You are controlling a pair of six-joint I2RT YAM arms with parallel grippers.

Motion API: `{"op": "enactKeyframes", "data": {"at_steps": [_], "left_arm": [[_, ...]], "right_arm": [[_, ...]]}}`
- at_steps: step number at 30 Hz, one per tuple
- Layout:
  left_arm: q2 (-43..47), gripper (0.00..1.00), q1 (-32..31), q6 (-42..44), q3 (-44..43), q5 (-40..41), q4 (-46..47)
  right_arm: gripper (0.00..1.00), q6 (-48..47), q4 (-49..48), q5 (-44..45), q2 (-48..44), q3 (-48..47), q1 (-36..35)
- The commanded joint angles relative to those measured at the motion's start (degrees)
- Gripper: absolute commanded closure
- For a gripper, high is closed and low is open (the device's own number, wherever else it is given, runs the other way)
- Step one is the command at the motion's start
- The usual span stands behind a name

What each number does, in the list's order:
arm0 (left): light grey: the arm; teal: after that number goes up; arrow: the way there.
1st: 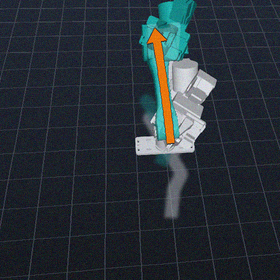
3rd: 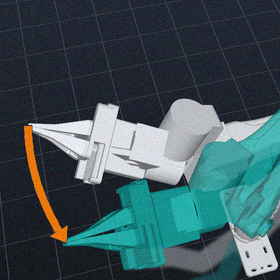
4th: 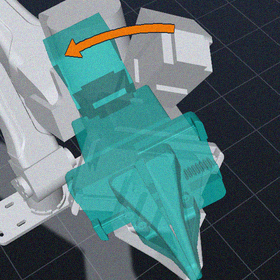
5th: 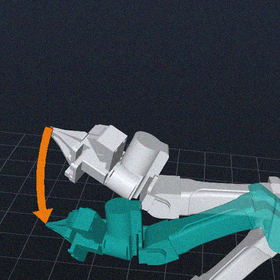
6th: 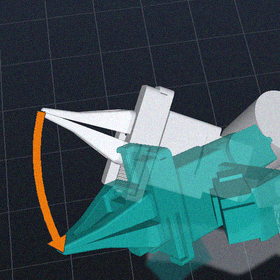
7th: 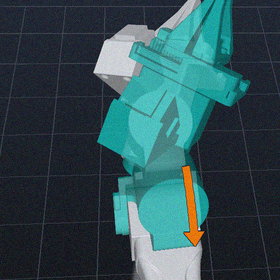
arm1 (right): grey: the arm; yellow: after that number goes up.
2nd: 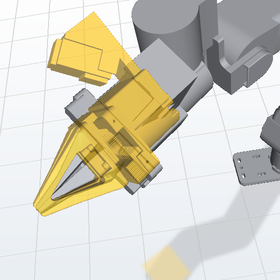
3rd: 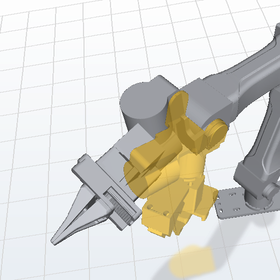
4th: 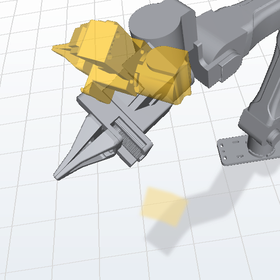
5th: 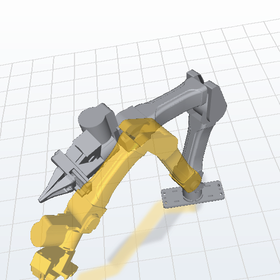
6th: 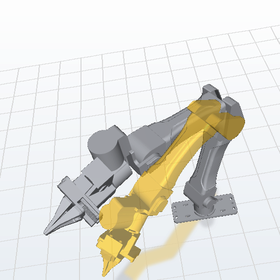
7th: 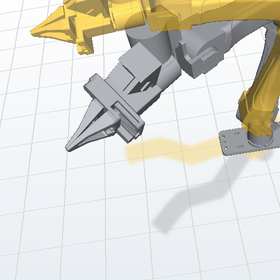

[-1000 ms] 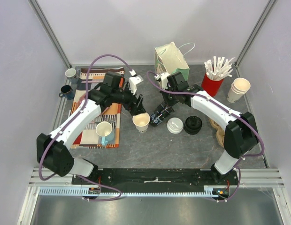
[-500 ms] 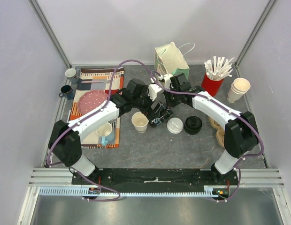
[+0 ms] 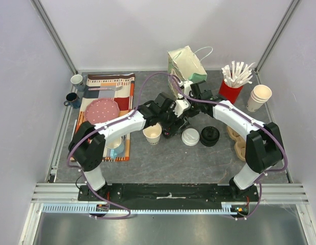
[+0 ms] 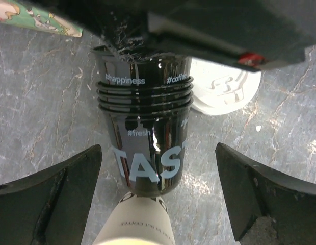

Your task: Pack the takeout coffee

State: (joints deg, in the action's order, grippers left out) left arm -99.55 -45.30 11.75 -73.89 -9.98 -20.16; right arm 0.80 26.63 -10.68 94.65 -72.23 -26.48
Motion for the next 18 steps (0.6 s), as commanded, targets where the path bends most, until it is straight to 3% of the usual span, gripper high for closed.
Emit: {"op": "enactKeyframes", "data": {"at_steps": [1, 18], "left_arm": [[-3.5, 0.00, -1.1, 2.6, -4.2, 2.9, 0.7], [-6.4, 0.02, -1.1, 5.0, -1.6, 0.9, 0.4]], "right_arm": [[1.00, 1.6, -3.3, -3.4, -2.4, 1.4, 1.4], [1.00, 3.7, -4.8, -4.8, -5.4, 4.5, 3.3]]}}
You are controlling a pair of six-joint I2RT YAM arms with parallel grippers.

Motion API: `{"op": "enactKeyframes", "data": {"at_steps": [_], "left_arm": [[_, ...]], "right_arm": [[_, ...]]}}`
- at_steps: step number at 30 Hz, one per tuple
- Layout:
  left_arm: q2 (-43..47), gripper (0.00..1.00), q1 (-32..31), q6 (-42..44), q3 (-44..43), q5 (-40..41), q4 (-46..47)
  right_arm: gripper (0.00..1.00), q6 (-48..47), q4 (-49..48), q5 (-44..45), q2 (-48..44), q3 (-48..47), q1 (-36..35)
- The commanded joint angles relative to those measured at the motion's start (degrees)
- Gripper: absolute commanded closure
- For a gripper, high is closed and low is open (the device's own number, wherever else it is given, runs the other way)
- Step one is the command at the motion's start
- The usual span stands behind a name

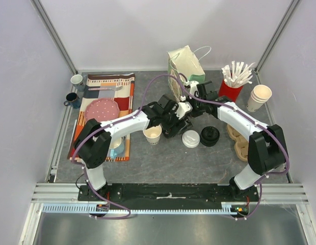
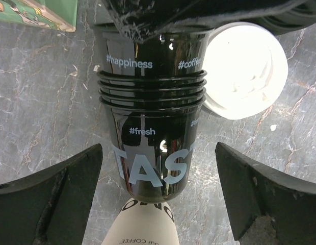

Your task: Pack the takeout coffee

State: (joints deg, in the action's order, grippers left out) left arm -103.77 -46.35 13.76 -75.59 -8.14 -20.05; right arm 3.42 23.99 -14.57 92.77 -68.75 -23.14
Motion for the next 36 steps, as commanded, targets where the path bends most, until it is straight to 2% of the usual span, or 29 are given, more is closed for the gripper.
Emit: {"op": "enactKeyframes", "data": {"at_steps": [1, 15, 20, 26, 28, 31, 32, 36], "left_arm": [[-2.3, 0.02, -0.1, 3.4, 0.0, -0.8, 0.2], [-6.8, 0.03, -1.4, 7.5, -1.2, -2.2, -0.4], [-8.5, 0.09, -1.6, 7.8, -2.2, -2.8, -0.9], [-8.4, 0.21, -1.8, 7.8, -2.1, -3.9, -1.0], [-8.5, 0.26, -1.8, 7.9, -2.2, -4.0, -1.0], [-8.6, 0.31, -1.9, 7.9, -2.3, -4.0, -1.0], [-8.6, 0.32, -1.9, 7.9, -2.3, -4.0, -1.0], [-9.0, 0.37, -2.0, 7.7, -2.2, -4.0, -1.1]], "right_arm": [[1.00, 1.0, -2.2, -0.9, -3.6, 1.2, -0.1], [1.00, 1.8, -2.7, -2.6, -3.6, 2.1, 2.0], [1.00, 2.2, -3.2, -3.7, -2.9, 2.8, 2.8], [0.99, 3.5, -3.9, -5.1, -2.9, 4.9, 4.4], [0.93, 3.8, -4.2, -6.3, -2.9, 5.6, 5.3], [0.77, 4.5, -4.9, -7.2, -2.9, 6.3, 6.3], [0.67, 4.6, -5.3, -7.7, -2.9, 6.5, 6.4], [0.57, 5.2, -5.8, -9.4, -2.9, 7.1, 7.6]]}}
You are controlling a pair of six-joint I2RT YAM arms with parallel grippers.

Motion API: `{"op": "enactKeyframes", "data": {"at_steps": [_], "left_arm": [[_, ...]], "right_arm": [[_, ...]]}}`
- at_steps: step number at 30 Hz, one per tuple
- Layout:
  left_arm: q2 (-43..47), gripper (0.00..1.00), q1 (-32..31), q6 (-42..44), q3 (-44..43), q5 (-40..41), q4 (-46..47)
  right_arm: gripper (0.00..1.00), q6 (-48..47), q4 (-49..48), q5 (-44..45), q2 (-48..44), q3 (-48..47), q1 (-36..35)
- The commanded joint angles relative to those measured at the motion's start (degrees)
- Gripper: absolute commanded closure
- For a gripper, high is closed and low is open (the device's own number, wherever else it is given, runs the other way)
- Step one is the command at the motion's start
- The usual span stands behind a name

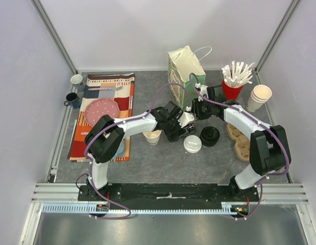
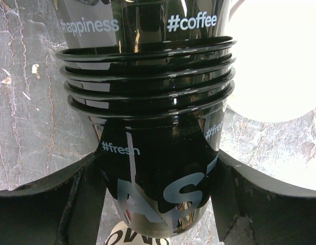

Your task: Pack the takeout coffee

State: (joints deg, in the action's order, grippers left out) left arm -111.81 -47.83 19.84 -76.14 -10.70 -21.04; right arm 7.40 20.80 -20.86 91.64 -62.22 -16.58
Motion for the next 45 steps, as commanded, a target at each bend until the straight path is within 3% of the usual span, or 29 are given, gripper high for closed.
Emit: {"op": "enactKeyframes", "data": {"at_steps": [1, 7, 13, 16, 17, 21, 28, 33, 45], "left_arm": [[-1.0, 0.38, -0.5, 1.5, -1.7, -1.2, -0.1], [-0.8, 0.45, -0.5, 0.7, -2.5, -1.0, 0.2], [-0.4, 0.50, -0.5, 0.4, -2.4, -0.9, 0.6], [-0.1, 0.53, -0.5, 0.6, -2.4, -0.8, 0.7], [-0.1, 0.53, -0.5, 0.6, -2.5, -0.8, 0.7], [0.4, 0.59, -0.5, 0.6, -3.0, -0.8, 0.7], [1.2, 0.74, -0.6, 0.4, -4.9, -0.7, -0.9], [2.6, 0.86, -0.5, 0.6, -4.8, -1.2, -1.0], [5.5, 0.98, -0.4, -0.1, -7.8, -1.8, -3.3]], "right_arm": [[0.56, 1.2, -2.7, -3.7, -1.5, 0.8, 1.5], [0.54, 3.3, -3.7, -9.0, 0.6, 2.1, 2.8], [0.62, 5.2, -6.1, -13.9, 2.0, 4.2, 4.3], [0.76, 6.0, -7.0, -15.1, 2.0, 4.6, 4.9], [0.84, 6.3, -7.3, -15.2, 2.0, 4.5, 5.0], [0.99, 6.7, -7.3, -15.3, 0.7, 4.1, 5.6], [1.00, 5.9, -5.6, -13.2, -4.3, 2.3, 6.6], [1.00, 2.3, 1.3, -5.3, -9.4, -1.1, 7.0], [1.00, -2.8, 10.2, 2.5, -15.2, -7.8, 8.1]]}}
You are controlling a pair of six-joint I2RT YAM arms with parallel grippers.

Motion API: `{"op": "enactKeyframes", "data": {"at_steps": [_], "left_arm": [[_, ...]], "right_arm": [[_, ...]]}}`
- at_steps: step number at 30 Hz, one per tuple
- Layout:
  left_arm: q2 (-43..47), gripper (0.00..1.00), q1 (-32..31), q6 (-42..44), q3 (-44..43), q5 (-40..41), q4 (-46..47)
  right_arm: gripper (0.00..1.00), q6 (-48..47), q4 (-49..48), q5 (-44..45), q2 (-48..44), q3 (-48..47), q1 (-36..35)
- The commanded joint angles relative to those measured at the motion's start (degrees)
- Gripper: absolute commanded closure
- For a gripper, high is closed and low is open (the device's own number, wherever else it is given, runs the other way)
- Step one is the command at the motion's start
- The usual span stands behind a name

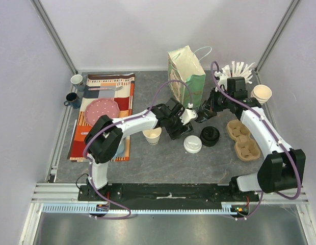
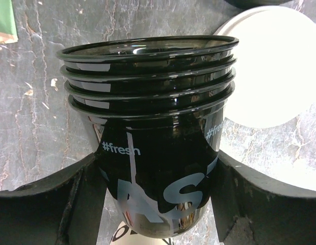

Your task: Pack the takeout coffee

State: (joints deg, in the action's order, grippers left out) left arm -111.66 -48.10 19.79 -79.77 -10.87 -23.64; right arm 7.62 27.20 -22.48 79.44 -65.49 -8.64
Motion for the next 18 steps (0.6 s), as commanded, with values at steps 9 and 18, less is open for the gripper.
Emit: {"op": "enactKeyframes", "data": {"at_steps": [9, 18], "left_arm": [[15.3, 0.98, 0.0, -0.6, -8.3, -2.0, -5.2], [24.4, 0.98, 6.2, -6.6, -18.5, -1.0, -12.0]], "right_arm": [[1.00, -5.5, 7.8, 10.8, -11.7, -8.8, 0.2], [1.00, -15.0, 9.4, 9.4, -14.2, -8.5, -13.0]]}}
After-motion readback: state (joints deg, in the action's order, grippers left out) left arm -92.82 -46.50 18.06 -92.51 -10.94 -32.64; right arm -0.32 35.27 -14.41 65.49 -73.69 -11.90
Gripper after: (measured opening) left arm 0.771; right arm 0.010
